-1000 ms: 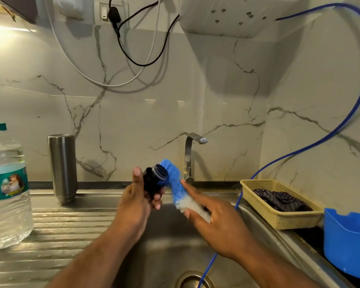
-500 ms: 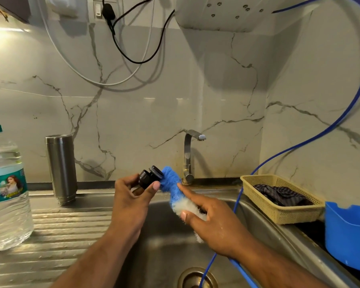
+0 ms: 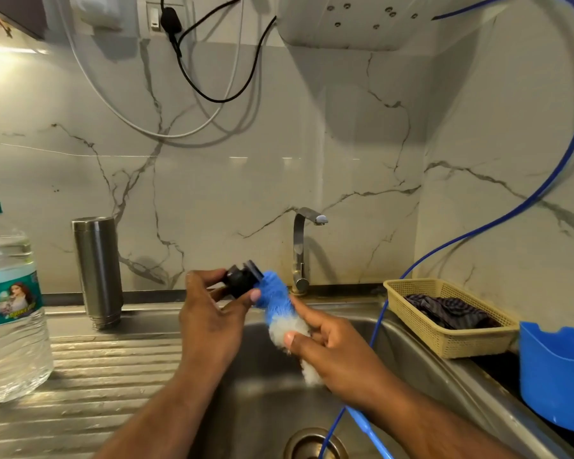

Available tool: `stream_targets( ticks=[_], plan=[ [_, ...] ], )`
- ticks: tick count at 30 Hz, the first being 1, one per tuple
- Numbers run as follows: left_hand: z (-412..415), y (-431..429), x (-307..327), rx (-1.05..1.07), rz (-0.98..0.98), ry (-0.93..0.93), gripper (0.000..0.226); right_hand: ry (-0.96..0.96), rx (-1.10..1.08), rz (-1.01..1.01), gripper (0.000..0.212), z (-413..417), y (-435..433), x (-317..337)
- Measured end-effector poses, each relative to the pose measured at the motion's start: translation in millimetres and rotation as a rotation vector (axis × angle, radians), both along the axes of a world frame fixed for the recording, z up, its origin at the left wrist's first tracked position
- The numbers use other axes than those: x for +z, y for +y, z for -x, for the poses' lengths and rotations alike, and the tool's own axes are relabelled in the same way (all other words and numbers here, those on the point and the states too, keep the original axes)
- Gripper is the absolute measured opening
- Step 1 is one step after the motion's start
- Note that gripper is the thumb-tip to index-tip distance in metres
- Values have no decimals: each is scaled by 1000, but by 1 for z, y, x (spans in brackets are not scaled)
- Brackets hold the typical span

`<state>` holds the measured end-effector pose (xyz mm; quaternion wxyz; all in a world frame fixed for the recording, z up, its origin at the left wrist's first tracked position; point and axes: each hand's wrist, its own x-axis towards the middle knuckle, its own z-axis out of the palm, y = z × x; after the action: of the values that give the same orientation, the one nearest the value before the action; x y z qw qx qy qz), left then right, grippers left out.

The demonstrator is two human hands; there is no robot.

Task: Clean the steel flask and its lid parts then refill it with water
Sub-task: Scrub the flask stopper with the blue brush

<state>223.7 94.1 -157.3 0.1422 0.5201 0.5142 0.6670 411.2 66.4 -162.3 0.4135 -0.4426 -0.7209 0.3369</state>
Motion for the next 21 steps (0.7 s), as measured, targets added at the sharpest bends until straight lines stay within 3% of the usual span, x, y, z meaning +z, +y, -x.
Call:
stream_targets(
  ticks=[2,5,11,16,18,21],
  plan=[
    [16,4,0,43,7,-76,56,-33,25,-31,63,-8,-6,3],
    [31,4,-5,37,66,-28,55,-124,-79,-186,73,-16,-14,17],
    [10,-4,-2,-41,102,113,52,-538,-211,-438,80,-8,-21,19],
    [-2,-8,8,-30,114,86,52,-594,-322,-502,78,-5,-23,23],
    [14,-8,12,12,130,31,60,-598,-308,-490,76,-8,-26,21],
    [17,-14,11,-14,131,95,59,-604,-260,-494,74,-5,-24,19]
  ],
)
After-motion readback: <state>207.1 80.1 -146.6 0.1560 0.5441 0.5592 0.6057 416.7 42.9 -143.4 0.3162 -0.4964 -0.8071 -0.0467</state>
